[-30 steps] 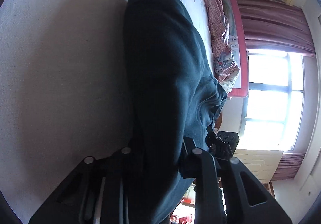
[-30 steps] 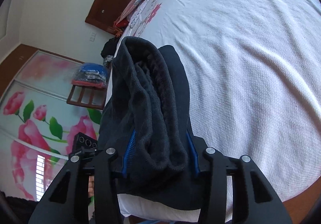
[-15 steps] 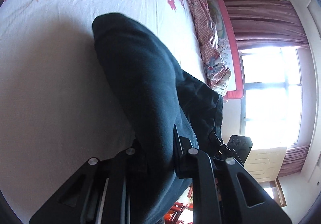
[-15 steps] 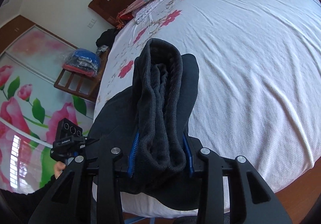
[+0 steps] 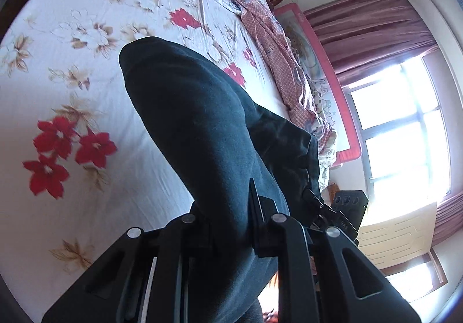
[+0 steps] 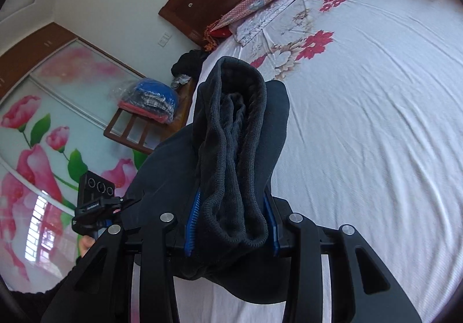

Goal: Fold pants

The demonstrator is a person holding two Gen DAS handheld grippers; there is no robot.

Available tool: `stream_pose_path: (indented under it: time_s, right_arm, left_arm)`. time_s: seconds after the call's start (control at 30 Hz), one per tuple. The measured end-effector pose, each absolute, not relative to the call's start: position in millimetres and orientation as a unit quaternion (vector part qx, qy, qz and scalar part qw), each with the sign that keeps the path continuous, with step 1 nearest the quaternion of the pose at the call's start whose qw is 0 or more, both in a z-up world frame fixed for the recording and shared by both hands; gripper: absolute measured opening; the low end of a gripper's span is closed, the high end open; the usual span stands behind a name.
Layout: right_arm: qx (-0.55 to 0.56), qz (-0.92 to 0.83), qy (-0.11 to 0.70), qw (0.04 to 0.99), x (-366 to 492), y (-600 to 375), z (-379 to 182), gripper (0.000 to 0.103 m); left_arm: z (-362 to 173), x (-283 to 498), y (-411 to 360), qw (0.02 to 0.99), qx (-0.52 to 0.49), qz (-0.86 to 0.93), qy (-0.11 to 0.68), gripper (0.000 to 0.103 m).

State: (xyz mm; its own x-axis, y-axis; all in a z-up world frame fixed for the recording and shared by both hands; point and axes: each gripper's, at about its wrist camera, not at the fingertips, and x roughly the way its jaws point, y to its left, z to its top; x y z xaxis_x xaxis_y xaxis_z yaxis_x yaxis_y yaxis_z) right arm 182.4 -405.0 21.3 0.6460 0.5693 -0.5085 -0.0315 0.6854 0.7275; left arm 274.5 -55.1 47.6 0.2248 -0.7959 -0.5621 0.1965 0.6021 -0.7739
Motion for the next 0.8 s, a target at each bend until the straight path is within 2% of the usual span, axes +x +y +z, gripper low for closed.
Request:
stream_pose_path:
  time_s: [0.13,0.2,0.23,0.27,0.3,0.33,0.37,0.43,0.47,0.57,0.63,0.67,0.8]
  right_arm:
    - [0.38,0.166,0.41,0.812,213.3,-385.9,-35.8,0.037]
    - [0.378,0.144,0.437,0.803,219.0,-381.6,-69.4,0.038]
    - [0.407,0.154,0.424,0.794,214.7,-386.9,-79.9,0.041]
    - [0.442,0.162,0.412,0.78,210.5,-394.5,-85.8,0.045]
    - [0.45,0.159,0.415,0.774,208.2,-397.6,-86.6,0.045]
    - [0.443,0.156,0.42,0.777,205.8,-398.1,-82.2,0.052]
    - [0.424,0.14,0.425,0.787,201.5,-399.4,-73.5,0.06]
    - [0.401,0.11,0.417,0.808,190.4,-405.1,-54.0,0.061]
    - [0.406,0.1,0.407,0.812,183.6,-410.8,-45.5,0.061]
    - [0.42,0.119,0.365,0.823,168.2,-411.7,-18.0,0.061]
    - [0.432,0.163,0.354,0.813,169.6,-397.0,-7.0,0.061]
    - [0.433,0.18,0.355,0.809,173.6,-388.0,-4.3,0.061]
    - [0.427,0.175,0.389,0.797,186.2,-363.0,-21.9,0.061]
  left_arm:
    - [8.6,301.8,-23.2,0.741,-0.279,-0.309,0.528,0.017]
    - [-36.5,308.5,-8.9,0.734,-0.276,-0.271,0.558,0.018]
    - [-57.0,310.0,-5.5,0.727,-0.277,-0.259,0.573,0.019]
    - [-69.8,308.5,1.2,0.721,-0.288,-0.259,0.574,0.022]
    - [-75.7,305.6,6.5,0.715,-0.314,-0.268,0.564,0.034]
    - [-78.0,303.0,10.2,0.709,-0.328,-0.267,0.564,0.041]
    - [-79.1,300.3,15.0,0.704,-0.337,-0.256,0.571,0.053]
    - [-72.1,296.1,24.4,0.706,-0.346,-0.246,0.567,0.057]
    - [-64.6,292.7,33.0,0.714,-0.341,-0.242,0.562,0.062]
    - [-34.7,274.4,54.3,0.759,-0.315,-0.219,0.527,0.064]
    - [-8.2,259.4,55.6,0.777,-0.305,-0.233,0.498,0.069]
    - [-0.7,256.1,49.2,0.776,-0.303,-0.246,0.496,0.075]
    - [2.2,243.5,-9.8,0.765,-0.242,-0.303,0.514,0.077]
